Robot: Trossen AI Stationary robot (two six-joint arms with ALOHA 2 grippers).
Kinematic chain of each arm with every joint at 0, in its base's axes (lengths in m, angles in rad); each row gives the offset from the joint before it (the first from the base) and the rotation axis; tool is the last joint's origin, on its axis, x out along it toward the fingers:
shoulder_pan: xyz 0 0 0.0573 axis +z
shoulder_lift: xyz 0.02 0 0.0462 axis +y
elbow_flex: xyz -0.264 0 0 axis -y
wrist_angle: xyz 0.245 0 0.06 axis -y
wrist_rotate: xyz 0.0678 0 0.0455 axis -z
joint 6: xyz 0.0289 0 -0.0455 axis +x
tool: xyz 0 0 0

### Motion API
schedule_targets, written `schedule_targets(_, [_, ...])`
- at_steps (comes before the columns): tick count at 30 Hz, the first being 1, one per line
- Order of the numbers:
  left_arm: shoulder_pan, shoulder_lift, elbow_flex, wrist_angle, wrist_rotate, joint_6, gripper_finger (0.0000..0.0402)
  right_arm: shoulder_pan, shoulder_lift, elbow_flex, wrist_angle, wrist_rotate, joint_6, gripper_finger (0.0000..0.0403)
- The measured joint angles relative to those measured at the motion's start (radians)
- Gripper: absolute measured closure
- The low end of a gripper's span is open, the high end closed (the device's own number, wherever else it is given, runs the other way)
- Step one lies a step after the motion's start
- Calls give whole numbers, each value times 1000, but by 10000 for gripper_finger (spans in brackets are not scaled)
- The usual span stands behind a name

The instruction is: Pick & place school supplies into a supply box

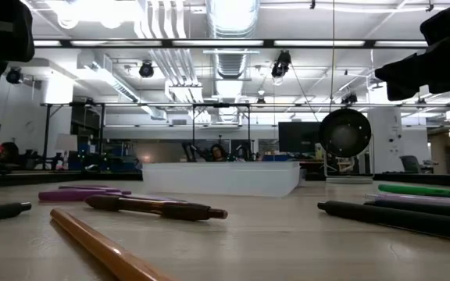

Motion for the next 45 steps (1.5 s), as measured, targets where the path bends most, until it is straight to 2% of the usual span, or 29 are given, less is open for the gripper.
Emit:
schedule_targets(6, [0, 0, 0, 0, 0, 0, 297, 0, 0, 0, 0, 0, 7, 335])
schedule_targets(12, [0, 0, 0, 0, 0, 0, 297, 0, 0, 0, 4, 0, 100, 335])
schedule_targets(20, [0, 0, 0, 0, 0, 0, 297, 0, 0, 0, 72, 0, 142, 335])
schedule_targets(45, [0, 0, 0, 0, 0, 0, 297, 0, 0, 0, 393, 1, -80, 335])
